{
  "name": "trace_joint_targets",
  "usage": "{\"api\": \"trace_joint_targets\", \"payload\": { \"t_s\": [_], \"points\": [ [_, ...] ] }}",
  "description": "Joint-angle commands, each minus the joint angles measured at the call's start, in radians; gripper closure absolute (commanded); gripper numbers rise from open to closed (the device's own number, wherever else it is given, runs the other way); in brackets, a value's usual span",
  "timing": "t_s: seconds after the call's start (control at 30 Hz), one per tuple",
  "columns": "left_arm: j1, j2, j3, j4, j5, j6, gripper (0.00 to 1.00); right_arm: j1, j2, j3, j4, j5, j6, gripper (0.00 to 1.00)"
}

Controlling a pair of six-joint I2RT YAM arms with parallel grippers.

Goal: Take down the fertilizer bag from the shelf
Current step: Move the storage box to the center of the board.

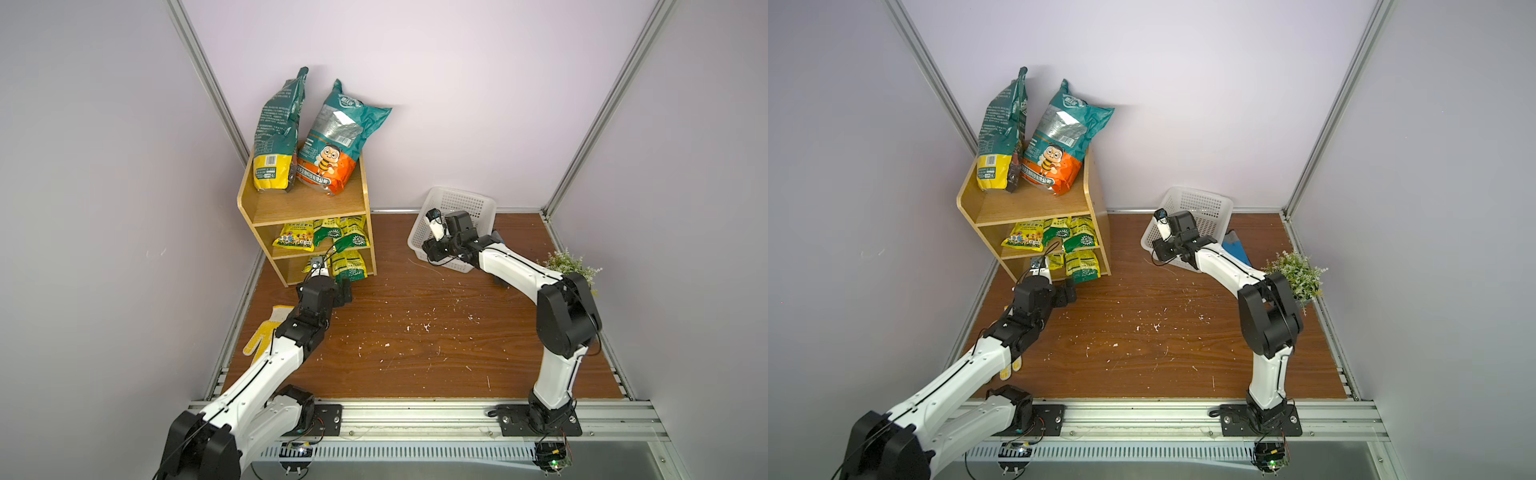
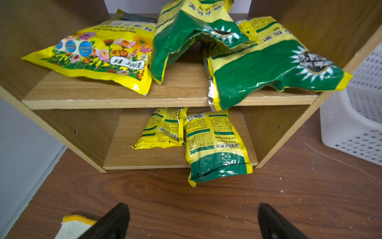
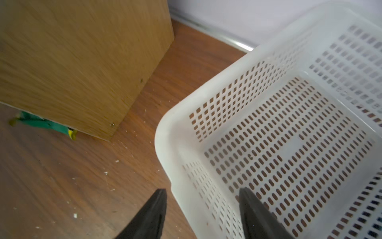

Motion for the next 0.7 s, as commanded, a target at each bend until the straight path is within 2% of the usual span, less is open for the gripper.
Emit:
{"api": "trace_joint_targets", "payload": {
  "t_s": [0.0, 0.2, 0.37, 0.5, 0.67],
  "points": [
    [0.018, 0.017, 0.022, -0.055, 0.043, 0.070, 0.00, 0.032, 0.009, 0.087, -0.119, 0.057, -0.101, 0.41],
    [0.125, -0.060, -0.040, 0.061, 0.159, 0.027, 0.00, 0.038, 0.067, 0.121, -0.126, 0.124, -0.140, 0.42],
    [0.147, -0.112, -0.058, 0.078, 0.141, 0.018, 0.00, 0.044, 0.125, 0.158, -0.157, 0.151, -0.191, 0.61],
    [0.146, -0.131, -0.070, 0.088, 0.125, 0.019, 0.00, 0.069, 0.116, 0.141, -0.142, 0.184, -0.255, 0.80],
    [0.147, -0.125, -0.068, 0.084, 0.118, 0.017, 0.00, 0.148, 0.030, 0.066, -0.118, 0.221, -0.297, 0.89]
  ]
}}
